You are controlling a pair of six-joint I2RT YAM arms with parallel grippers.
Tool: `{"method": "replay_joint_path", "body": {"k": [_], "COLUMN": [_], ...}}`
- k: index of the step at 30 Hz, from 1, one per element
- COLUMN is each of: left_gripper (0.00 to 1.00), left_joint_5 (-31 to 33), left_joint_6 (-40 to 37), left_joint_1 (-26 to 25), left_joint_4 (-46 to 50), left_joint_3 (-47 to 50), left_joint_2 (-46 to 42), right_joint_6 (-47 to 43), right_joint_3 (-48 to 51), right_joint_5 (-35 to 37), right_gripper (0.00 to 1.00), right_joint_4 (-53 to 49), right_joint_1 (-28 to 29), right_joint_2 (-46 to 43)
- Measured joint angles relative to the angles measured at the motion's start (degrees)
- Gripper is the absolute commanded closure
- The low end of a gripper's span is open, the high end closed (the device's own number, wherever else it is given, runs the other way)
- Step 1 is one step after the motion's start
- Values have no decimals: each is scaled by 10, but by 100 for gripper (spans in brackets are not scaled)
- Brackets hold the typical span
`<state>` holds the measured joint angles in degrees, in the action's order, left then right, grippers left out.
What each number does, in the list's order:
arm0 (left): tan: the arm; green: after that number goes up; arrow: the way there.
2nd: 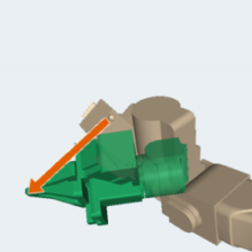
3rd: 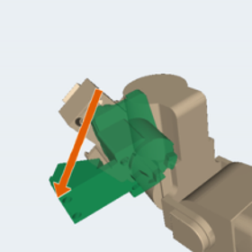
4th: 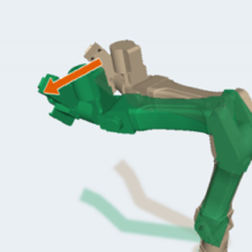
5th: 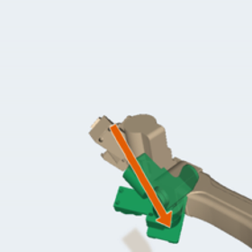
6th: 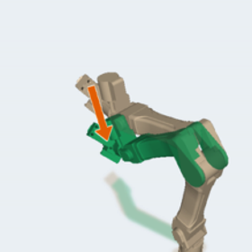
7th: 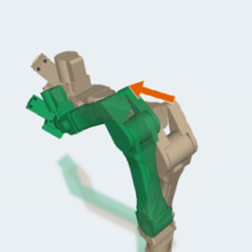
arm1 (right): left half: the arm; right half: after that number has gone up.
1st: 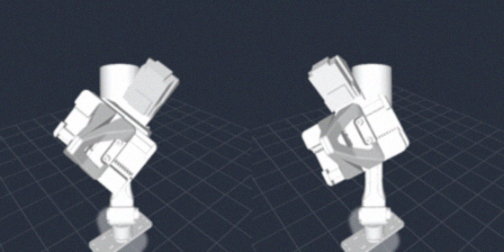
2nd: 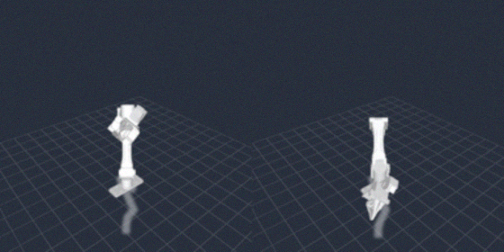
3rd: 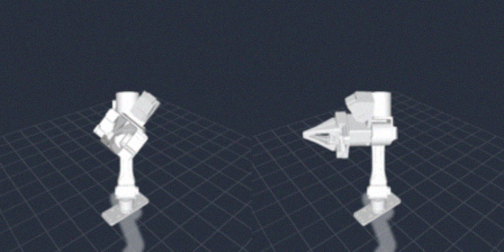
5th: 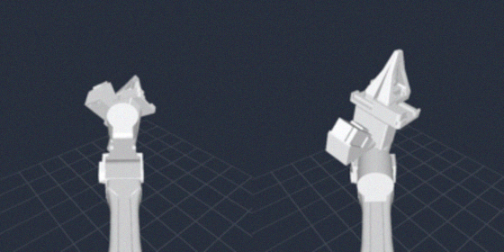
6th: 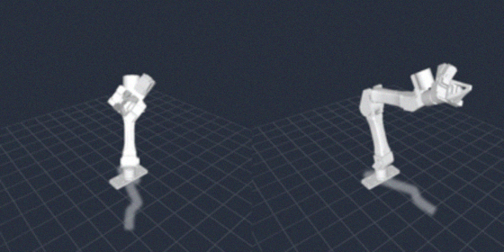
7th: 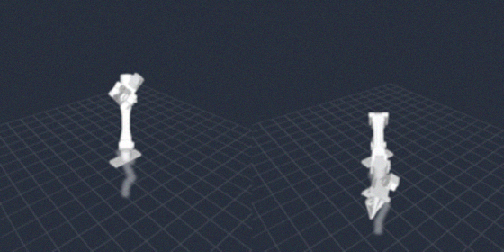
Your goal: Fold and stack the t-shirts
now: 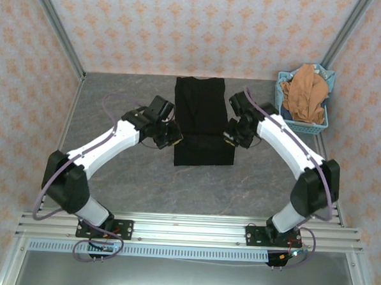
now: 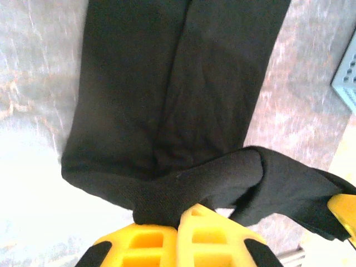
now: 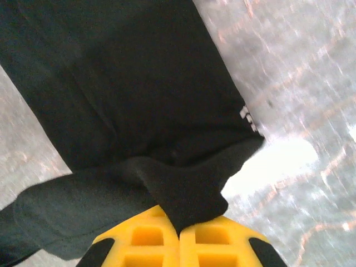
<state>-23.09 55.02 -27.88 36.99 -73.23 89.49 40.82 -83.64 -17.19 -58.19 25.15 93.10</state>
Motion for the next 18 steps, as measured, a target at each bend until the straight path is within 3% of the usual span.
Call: {"method": "replay_joint_path", "body": {"k": [9, 10, 12, 14, 16, 18], "left_gripper": [100, 94, 83, 63, 48, 45], "left_joint_5": [-5, -6, -7, -9, -7, -2], "left_joint_6": [-31, -32, -38, -43, -42, -45], "left_joint_1": [57, 60, 67, 73, 78, 82], "left_joint_4": [-4, -4, -4, -4, -4, -4], "left_joint_3": [-125, -136, -163, -191, -212, -221], "left_joint_2": [177, 195, 237, 276, 301, 307], "right_joint_6": [-42, -44, -49, -58, -67, -75], "right_joint_3": [-149, -157, -175, -197, -221, -243], "right_joint_5": [-21, -26, -39, -47, -54, -56], "right_gripper": [100, 98, 75, 59, 49, 45], "right_joint_4": [21, 24, 29, 33, 37, 39], "right_joint_1": [-49, -54, -63, -73, -83, -94], "right_joint_2": [193, 209, 247, 282, 311, 328]}}
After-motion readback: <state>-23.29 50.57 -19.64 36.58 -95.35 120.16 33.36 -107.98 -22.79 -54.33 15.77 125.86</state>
